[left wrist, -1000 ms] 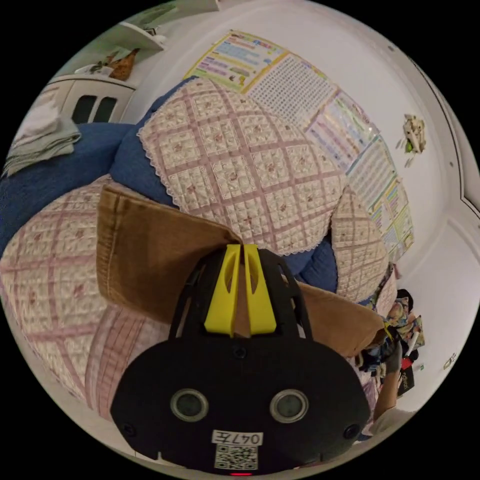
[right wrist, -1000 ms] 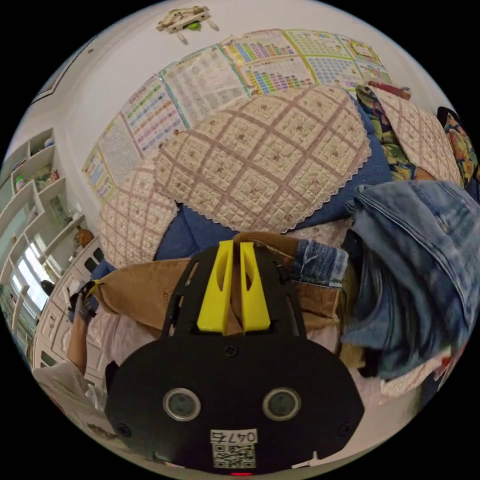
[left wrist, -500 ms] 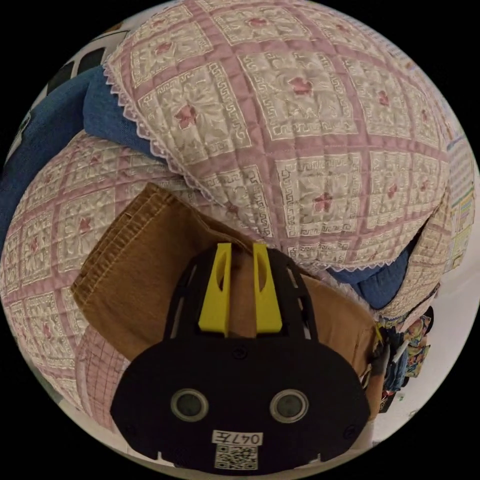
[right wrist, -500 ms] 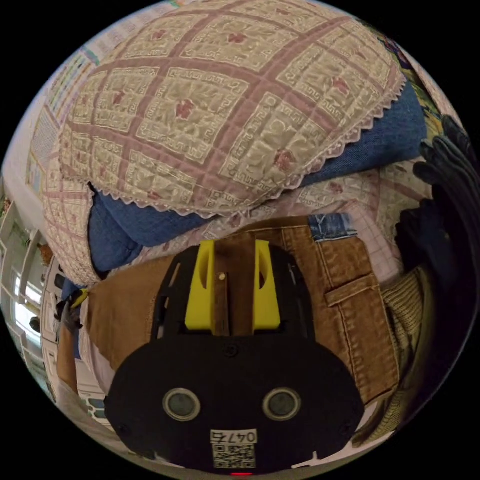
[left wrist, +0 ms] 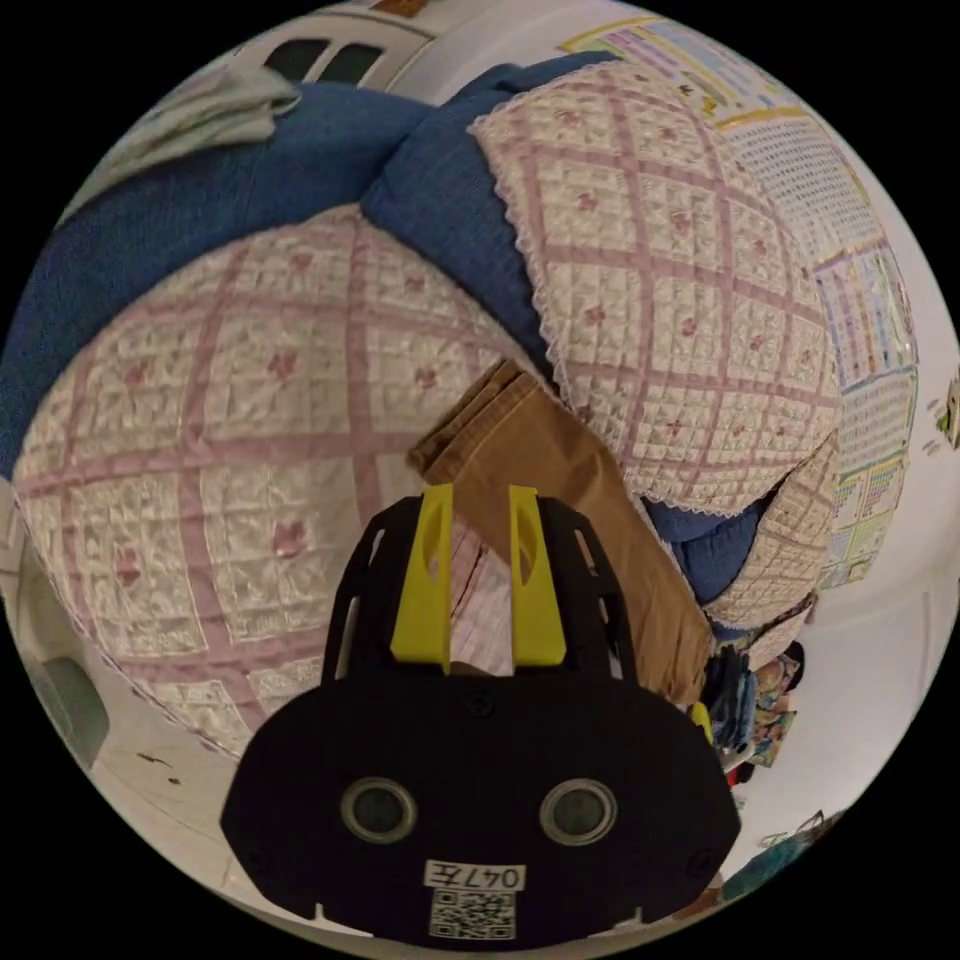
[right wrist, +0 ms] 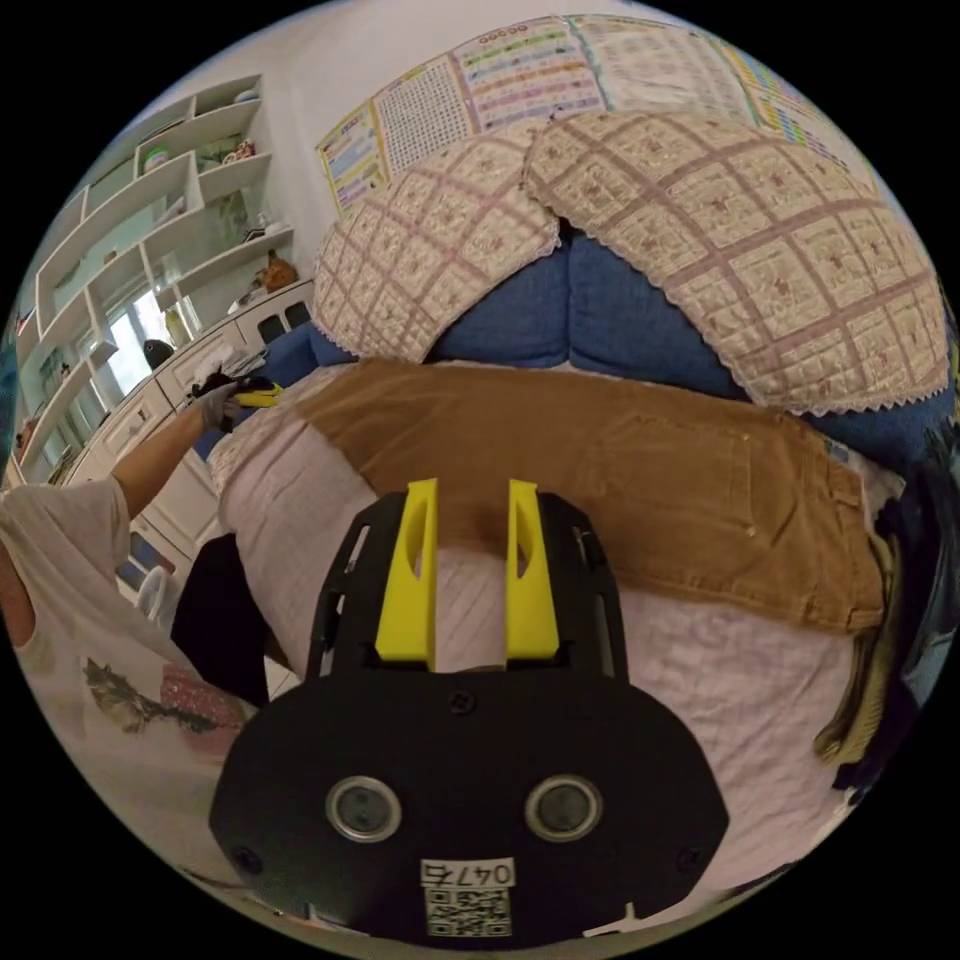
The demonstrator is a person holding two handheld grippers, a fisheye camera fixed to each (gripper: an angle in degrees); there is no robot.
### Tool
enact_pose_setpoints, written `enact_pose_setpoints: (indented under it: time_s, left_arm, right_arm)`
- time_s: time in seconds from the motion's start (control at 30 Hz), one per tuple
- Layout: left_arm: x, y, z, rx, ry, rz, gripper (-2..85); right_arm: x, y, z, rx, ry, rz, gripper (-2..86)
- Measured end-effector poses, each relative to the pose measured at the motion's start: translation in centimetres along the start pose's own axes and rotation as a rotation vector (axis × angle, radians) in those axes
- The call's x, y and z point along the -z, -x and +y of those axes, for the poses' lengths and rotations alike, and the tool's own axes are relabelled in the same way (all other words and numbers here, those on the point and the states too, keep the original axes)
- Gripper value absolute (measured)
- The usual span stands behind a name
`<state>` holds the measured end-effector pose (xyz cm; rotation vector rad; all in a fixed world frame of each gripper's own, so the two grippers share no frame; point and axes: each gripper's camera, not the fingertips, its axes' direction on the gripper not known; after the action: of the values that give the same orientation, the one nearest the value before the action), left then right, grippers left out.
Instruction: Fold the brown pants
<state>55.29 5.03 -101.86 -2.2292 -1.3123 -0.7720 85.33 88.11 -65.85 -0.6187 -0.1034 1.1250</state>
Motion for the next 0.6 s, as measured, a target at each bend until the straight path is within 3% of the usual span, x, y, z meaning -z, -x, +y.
enact_pose_setpoints:
  time_s: [0.23, 0.47, 0.6]
  left_arm:
    - [-7.2, 7.6, 0.2, 0.108, 0.031, 0.126, 7.7]
    - [-8.8, 8.8, 0.1, 0.027, 0.001, -0.018, 0.7]
    - [-8.2, 9.7, 0.9, -0.02, -0.016, -0.061, 1.4]
  right_arm:
    - [-7.7, 1.7, 4.2, -0.116, 0.062, -0.079, 6.3]
    - [-15.3, 3.1, 6.7, -0.138, 0.087, -0.08, 6.5]
    - [-19.7, 4.5, 7.9, -0.143, 0.129, -0.084, 7.6]
